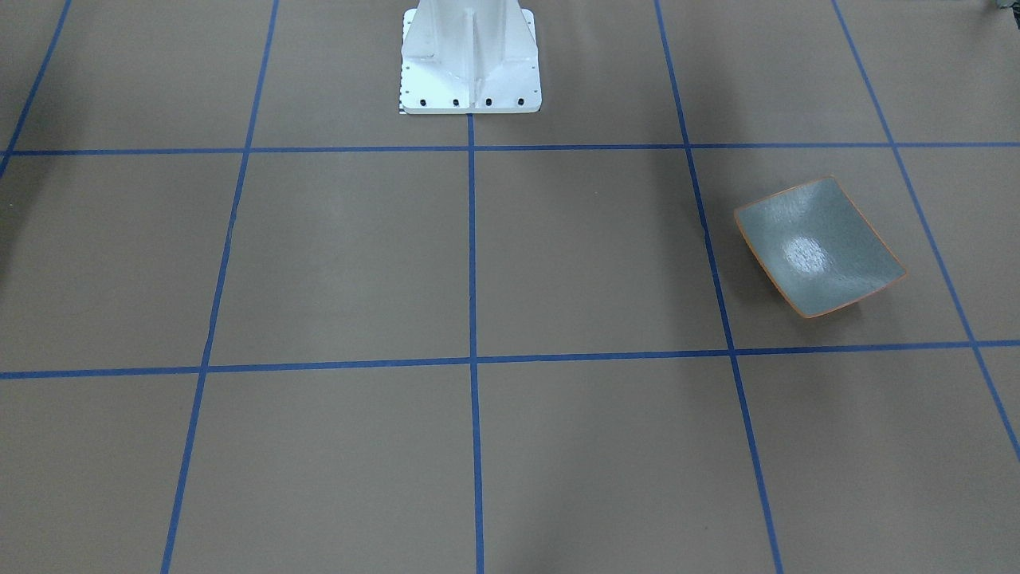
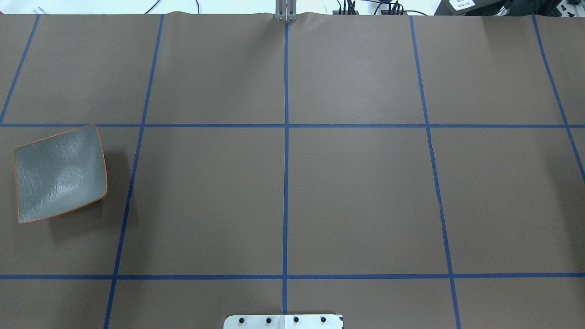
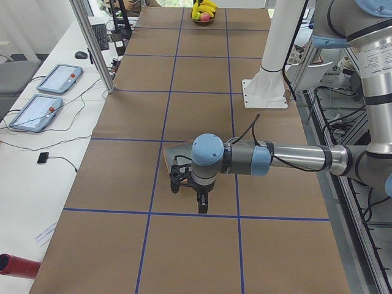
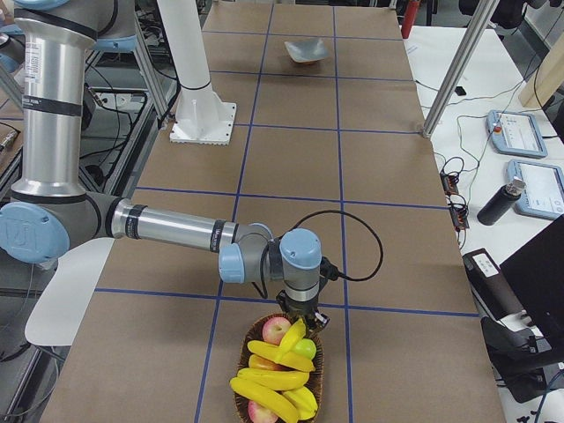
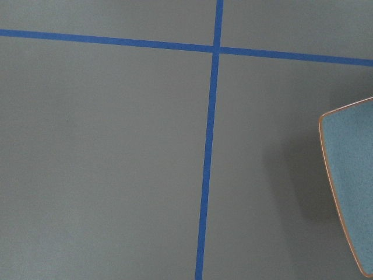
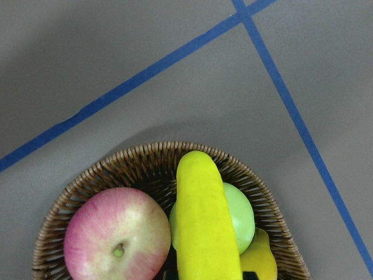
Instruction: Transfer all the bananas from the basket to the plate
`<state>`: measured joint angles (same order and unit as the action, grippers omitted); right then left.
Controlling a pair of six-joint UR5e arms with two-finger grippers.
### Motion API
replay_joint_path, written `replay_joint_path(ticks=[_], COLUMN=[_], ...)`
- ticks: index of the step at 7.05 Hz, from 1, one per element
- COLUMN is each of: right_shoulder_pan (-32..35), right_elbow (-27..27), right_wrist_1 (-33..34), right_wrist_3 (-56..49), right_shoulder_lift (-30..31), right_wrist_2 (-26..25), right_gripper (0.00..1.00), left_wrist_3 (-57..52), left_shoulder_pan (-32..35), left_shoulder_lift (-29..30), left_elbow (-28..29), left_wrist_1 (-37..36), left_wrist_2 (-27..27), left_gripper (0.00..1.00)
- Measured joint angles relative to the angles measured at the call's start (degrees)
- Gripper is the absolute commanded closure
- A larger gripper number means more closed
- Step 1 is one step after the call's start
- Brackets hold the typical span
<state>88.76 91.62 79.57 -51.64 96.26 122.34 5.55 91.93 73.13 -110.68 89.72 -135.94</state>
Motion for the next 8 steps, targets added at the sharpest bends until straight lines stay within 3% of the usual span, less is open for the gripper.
replay_joint_path(ticks=[2, 4, 8], right_shoulder_pan=[0.0, -2.3, -18.3], right_elbow=[5.0, 6.3, 6.2], right_wrist_1=[7.7, 9.3, 7.7], right_wrist_3=[4.7, 14.4, 45.0], right_shoulder_lift=[-3.9, -8.5, -22.0], right_wrist_2=[1.3, 5.0, 5.9], right_gripper=[1.00, 1.00, 1.00], left_wrist_3=[0.0, 0.0, 0.2], left_shoulder_pan=[0.0, 0.0, 0.0], left_shoulder_lift=[0.0, 0.0, 3.9], left_elbow=[0.0, 0.0, -0.3], left_wrist_1=[0.0, 0.0, 1.7], left_wrist_2=[-0.5, -1.4, -1.6], left_gripper=[0.00, 0.00, 0.00])
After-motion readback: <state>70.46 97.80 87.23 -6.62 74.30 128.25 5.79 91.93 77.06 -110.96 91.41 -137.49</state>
